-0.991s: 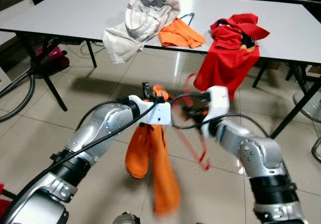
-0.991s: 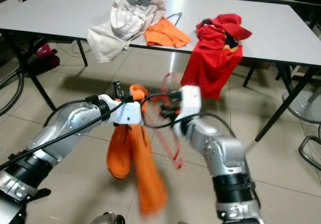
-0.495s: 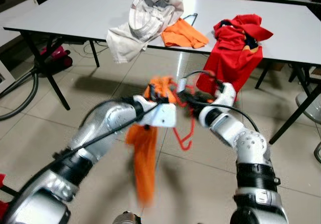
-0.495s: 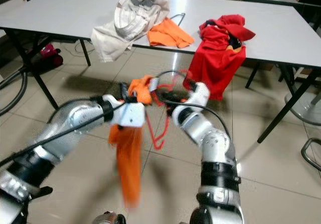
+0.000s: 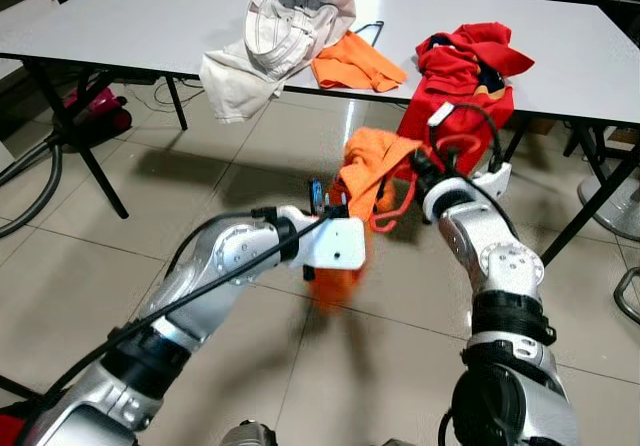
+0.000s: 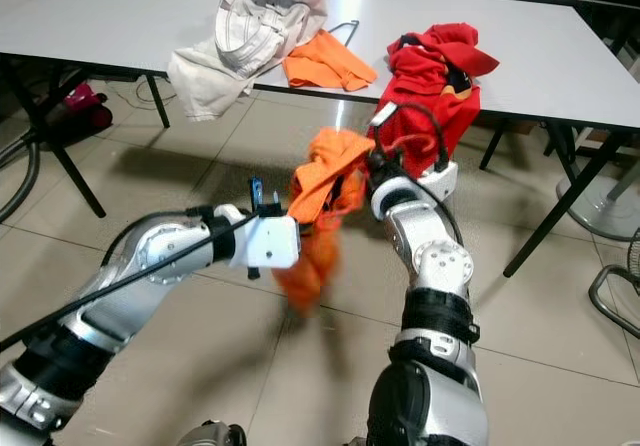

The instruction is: Hang hanger

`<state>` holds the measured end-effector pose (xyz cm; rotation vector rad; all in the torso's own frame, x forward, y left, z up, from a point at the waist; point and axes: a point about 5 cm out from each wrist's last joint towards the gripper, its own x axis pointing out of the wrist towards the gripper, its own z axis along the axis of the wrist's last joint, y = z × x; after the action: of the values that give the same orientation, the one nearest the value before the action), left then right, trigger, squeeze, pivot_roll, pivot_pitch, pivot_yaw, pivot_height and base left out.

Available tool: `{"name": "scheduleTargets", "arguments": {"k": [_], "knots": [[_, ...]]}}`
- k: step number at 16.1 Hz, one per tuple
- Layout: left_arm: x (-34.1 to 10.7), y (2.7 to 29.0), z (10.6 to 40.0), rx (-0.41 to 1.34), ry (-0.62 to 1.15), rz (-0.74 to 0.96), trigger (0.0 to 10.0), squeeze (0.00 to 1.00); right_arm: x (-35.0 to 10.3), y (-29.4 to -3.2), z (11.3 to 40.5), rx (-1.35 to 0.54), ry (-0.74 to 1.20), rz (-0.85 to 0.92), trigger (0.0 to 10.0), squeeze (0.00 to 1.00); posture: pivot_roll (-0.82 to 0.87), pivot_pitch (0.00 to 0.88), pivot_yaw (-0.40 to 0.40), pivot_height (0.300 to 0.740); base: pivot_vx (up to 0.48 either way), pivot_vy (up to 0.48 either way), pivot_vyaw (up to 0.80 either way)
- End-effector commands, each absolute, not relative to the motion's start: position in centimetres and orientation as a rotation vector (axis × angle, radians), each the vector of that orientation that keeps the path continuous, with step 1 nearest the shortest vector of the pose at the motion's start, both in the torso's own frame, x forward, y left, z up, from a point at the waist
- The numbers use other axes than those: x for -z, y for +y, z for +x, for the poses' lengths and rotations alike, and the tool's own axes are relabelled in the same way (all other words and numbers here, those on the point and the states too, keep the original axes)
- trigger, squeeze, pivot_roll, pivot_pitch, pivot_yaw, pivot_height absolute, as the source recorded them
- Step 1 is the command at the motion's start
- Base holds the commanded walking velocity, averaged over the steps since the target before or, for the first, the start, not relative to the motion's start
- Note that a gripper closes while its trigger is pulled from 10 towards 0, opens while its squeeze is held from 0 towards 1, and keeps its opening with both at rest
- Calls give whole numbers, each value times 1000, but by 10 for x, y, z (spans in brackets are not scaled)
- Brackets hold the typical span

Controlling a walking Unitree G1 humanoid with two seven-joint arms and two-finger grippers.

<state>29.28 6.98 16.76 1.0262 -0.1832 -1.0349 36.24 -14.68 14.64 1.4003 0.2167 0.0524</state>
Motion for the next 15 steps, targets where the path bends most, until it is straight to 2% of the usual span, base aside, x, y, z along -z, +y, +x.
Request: {"name": "scheduleTargets", "arguments": {"k": [1,3,4,6,7,11,13,15], "knots": [[-172,66,286,1060,-207,1021,10000,0,-166,-164,368,-31,79,1386,10000,0,-8,69,-24,740,0,0,0],[-173,65,282,1068,-198,980,10000,0,-170,-169,371,2,43,1280,10000,0,-11,66,-23,740,0,0,0],[-177,62,278,1082,-195,923,10000,0,-177,-172,374,27,-5,1060,10000,0,-12,55,-24,740,0,0,0],[-179,61,277,1088,-195,902,10000,0,-179,-172,375,35,-22,1009,10000,0,-12,55,-24,740,0,0,0],[-182,60,270,1146,-184,869,10000,0,-183,-177,376,87,-70,1000,10000,0,-10,48,-26,740,0,0,0],[-179,65,253,1295,-110,875,10000,0,-186,-191,377,174,-133,1149,10000,0,0,36,-32,740,0,0,0],[-171,70,251,1305,-69,923,10000,0,-188,-202,377,240,-191,1294,10000,0,-1,36,-30,740,0,0,0],[-169,68,251,1305,-59,918,10000,0,-189,-207,378,278,-207,1365,10000,0,-3,40,-30,740,0,0,0]]}}
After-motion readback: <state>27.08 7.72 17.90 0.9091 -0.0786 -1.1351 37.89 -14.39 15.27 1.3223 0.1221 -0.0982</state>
